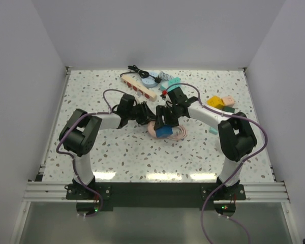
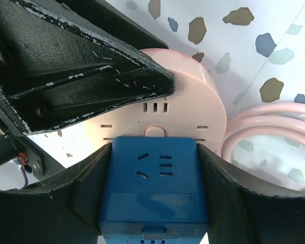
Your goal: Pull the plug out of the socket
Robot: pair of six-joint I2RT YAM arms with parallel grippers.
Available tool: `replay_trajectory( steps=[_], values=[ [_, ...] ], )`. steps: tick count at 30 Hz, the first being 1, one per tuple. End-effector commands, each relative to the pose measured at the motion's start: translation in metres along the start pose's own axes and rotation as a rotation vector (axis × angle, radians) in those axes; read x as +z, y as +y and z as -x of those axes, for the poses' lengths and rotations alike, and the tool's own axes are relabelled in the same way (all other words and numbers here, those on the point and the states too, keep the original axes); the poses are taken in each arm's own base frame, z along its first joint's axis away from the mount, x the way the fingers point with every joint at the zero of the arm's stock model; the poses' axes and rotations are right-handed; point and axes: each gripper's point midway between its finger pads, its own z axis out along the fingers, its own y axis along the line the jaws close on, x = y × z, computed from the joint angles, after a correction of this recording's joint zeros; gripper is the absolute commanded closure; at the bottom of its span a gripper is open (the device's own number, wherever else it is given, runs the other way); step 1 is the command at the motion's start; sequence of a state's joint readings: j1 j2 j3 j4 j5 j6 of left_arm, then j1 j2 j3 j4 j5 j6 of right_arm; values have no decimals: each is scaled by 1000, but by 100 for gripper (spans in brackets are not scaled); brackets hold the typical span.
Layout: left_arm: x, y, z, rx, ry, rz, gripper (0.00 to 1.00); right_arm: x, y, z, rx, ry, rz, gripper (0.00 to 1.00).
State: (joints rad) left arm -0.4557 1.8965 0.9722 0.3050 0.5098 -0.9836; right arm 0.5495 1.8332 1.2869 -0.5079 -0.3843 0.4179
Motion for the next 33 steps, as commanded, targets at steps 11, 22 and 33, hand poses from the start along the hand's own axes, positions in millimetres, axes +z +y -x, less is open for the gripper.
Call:
replay_trajectory(
  steps=[11,22,33],
  values=[
    [-16,-30,13,0,-60,-40,15,-21,17,37,42,-168,-22,100],
    [-2,-1,-6,-93,-5,2,13,-28,41,56,33,-246,100,100],
    [9,-42,-6,-6,18,-140,55,-23,54,52,22,-200,178,100]
  ],
)
